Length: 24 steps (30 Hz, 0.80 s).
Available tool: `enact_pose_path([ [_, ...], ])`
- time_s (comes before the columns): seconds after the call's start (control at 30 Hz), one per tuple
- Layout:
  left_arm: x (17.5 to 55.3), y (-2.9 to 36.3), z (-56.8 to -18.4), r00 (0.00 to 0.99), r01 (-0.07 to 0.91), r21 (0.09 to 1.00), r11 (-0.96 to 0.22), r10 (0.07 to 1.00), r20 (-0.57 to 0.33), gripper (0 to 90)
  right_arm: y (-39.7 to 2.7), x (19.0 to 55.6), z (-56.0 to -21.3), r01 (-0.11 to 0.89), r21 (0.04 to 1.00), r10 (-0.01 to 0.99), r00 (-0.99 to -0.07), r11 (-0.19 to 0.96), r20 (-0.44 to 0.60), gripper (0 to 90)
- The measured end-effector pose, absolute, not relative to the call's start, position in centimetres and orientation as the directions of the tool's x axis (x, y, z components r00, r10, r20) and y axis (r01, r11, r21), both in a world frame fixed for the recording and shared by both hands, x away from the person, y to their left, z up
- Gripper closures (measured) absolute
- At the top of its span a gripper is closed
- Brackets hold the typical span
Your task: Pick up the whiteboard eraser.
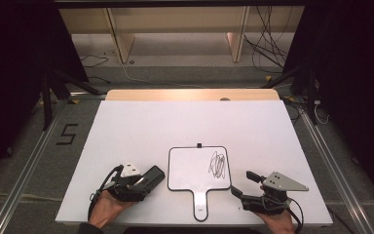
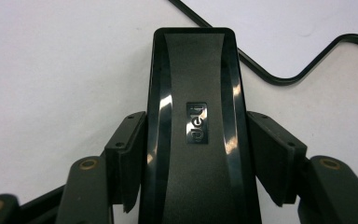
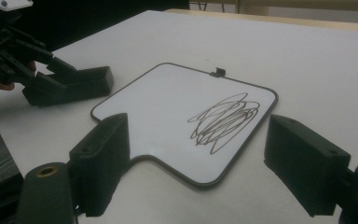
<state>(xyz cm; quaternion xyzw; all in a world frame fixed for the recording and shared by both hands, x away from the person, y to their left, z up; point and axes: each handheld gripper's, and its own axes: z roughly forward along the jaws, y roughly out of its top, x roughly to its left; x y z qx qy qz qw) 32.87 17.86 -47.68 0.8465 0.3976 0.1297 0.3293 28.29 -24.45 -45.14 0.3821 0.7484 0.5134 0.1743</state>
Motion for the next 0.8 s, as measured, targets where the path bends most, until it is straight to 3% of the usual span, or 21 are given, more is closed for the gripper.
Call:
enact_pose_path([
  [0.8, 33.4, 18.0, -45.1, 0.615, 0.582, 0.728, -0.362, 0.782, -0.103, 40.5, -24.6, 28.4, -45.2, 0.396, 0.902, 0.754, -0.642, 0.17, 0.14, 23.5],
])
